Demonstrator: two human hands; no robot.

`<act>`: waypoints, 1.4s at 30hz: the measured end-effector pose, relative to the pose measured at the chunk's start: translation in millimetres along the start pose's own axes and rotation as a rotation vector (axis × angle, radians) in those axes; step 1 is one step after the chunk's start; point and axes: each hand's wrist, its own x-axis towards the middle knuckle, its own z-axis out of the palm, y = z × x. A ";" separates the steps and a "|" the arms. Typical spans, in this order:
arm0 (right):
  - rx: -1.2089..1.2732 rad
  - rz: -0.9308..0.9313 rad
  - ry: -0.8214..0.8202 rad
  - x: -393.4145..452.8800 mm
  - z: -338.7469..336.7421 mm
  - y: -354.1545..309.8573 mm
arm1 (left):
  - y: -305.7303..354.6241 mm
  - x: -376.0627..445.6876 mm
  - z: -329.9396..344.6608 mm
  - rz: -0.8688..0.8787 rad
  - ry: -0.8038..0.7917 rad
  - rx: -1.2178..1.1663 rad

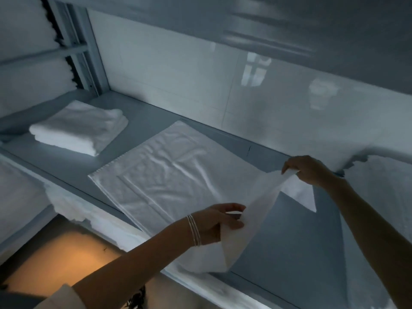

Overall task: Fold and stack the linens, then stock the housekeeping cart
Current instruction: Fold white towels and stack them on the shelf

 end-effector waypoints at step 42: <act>-0.253 0.409 -0.541 139.5 261.5 -240.5 | 46.1 -113.7 -370.8 -0.127 0.463 2.038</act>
